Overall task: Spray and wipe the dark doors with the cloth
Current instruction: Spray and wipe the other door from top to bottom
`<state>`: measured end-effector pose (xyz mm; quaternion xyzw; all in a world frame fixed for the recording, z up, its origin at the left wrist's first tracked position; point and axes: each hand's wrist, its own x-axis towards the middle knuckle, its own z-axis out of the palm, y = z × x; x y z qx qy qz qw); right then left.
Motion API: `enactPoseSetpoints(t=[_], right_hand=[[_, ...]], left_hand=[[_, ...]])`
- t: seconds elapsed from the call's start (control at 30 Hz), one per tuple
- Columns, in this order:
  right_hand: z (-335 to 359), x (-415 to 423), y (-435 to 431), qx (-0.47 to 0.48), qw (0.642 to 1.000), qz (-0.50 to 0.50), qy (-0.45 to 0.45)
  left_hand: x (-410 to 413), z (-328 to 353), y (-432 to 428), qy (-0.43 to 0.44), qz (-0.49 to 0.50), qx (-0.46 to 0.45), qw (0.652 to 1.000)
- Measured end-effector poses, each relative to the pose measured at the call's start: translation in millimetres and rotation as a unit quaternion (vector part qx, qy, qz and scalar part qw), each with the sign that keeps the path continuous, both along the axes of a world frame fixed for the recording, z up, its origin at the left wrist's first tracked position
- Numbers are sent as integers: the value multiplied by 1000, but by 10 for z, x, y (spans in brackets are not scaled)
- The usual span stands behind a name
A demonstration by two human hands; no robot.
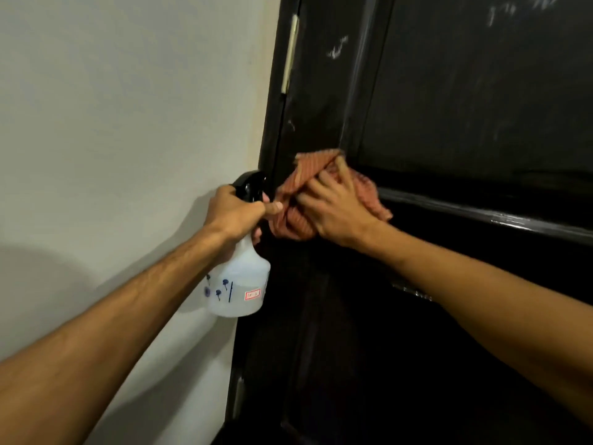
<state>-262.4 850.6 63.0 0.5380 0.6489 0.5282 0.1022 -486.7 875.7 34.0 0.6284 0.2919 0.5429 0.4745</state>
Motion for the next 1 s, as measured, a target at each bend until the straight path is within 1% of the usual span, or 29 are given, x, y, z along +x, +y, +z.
enactPoseSetpoints(t=[0.03,0.07,0.1,0.13,0.17,0.2,0.23,0.27,0.3,0.33,0.4,0.47,0.53,0.57,0.6,0.63,0.7,0.77,0.8,0.83,0.93,0.97,1.0], right_hand=[[97,46,-134,58,998,-19,31],[118,96,-244,108,993,-26,41],[29,130,-318,132,990,-20,41],[-205,143,-393,120,992,-9,48],[-539,139,-431,66,997,-1,47],[-933,141,-475,-4,999,21,26],[-1290,149,-538,-88,996,25,4],[-1492,177,-615,-149,989,18,-3],[-1544,208,-682,-165,986,18,10],[-1495,224,-714,-133,990,33,30],[-1222,199,-718,-51,994,3,92],[-1035,151,-653,18,994,-17,108],[-1200,115,-550,3,997,2,76],[-1370,71,-542,-41,997,5,59],[-1519,45,-561,-73,996,36,39],[-1551,28,-584,-80,995,61,27],[-1318,-8,-574,-50,994,83,41],[-1070,0,-479,22,995,77,53],[-1056,-6,-440,41,994,77,64],[-1149,-14,-404,32,993,89,74],[-1613,-59,-470,-92,986,112,80],[-1598,-39,-528,-99,986,106,76],[-1489,-9,-558,-81,988,101,83]], left_hand=[[12,-52,-67,10,-7,-3,1000],[33,-121,-129,21,-10,-7,1000],[58,-205,-190,33,-12,-13,999],[90,-298,-262,41,-13,-22,999],[121,-381,-325,46,-13,-31,998],[147,-464,-390,48,-14,-40,998],[178,-540,-452,46,-17,-47,998],[206,-602,-501,44,-22,-53,997],[231,-641,-563,45,-30,-58,997],[245,-667,-609,48,-38,-61,996],[258,-693,-652,49,-46,-62,996],[253,-735,-643,39,-42,-66,996],[265,-806,-639,33,-44,-70,996],[278,-850,-646,33,-46,-71,996],[286,-890,-662,35,-47,-73,996],[298,-902,-671,38,-46,-74,995],[295,-880,-649,41,-43,-72,996],[289,-843,-580,41,-39,-70,996],[289,-852,-548,39,-36,-71,996],[295,-877,-532,38,-32,-71,996],[340,-978,-585,35,-29,-67,997],[351,-974,-603,35,-35,-64,997],[357,-960,-611,37,-42,-62,997]])
